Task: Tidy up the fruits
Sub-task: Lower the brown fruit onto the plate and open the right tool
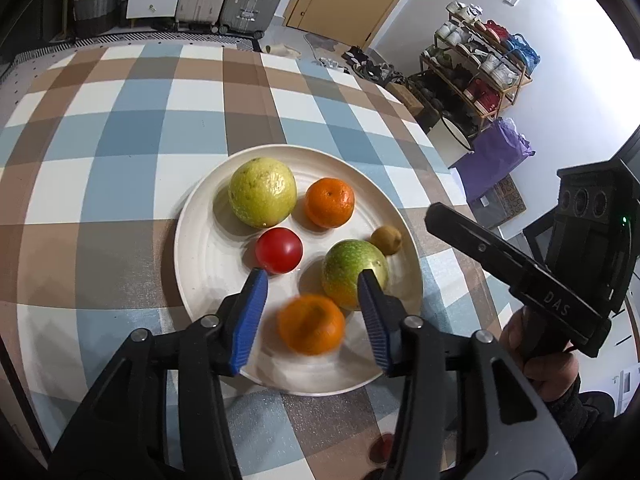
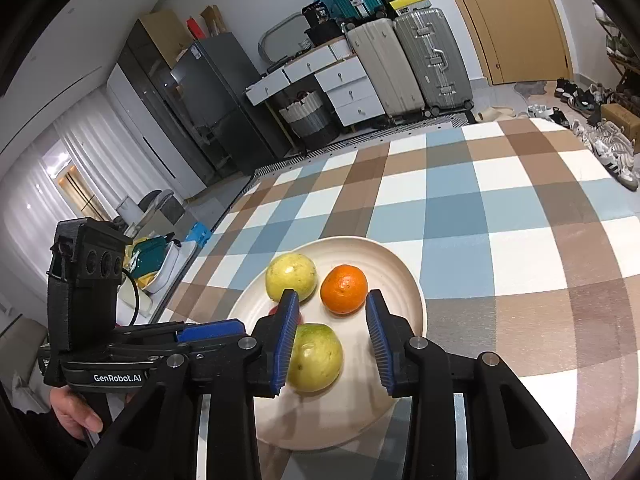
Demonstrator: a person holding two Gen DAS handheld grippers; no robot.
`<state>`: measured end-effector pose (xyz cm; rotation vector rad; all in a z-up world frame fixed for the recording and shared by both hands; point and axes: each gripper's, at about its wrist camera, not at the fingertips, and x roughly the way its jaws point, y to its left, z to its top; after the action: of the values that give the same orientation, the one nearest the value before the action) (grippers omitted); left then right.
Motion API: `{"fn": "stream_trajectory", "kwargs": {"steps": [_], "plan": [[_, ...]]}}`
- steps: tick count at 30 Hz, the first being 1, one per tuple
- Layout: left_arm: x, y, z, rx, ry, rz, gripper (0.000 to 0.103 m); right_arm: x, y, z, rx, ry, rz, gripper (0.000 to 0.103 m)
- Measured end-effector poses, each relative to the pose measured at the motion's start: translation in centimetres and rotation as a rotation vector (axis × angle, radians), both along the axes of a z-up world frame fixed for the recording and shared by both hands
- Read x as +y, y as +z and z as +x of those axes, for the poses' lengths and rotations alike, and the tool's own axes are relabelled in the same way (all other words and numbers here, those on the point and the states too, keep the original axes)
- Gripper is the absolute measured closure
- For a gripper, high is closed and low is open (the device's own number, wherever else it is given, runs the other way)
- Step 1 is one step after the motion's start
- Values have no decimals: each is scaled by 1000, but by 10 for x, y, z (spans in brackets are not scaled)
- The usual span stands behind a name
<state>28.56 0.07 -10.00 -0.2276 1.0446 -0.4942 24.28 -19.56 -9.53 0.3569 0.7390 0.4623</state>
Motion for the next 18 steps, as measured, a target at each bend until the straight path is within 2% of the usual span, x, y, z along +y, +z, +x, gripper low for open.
{"fn": "stream_trajectory", "kwargs": {"steps": [18], "plan": [[8,35,-51,-78,19,17,58,2,28,-46,-73,3,-3,62]]}}
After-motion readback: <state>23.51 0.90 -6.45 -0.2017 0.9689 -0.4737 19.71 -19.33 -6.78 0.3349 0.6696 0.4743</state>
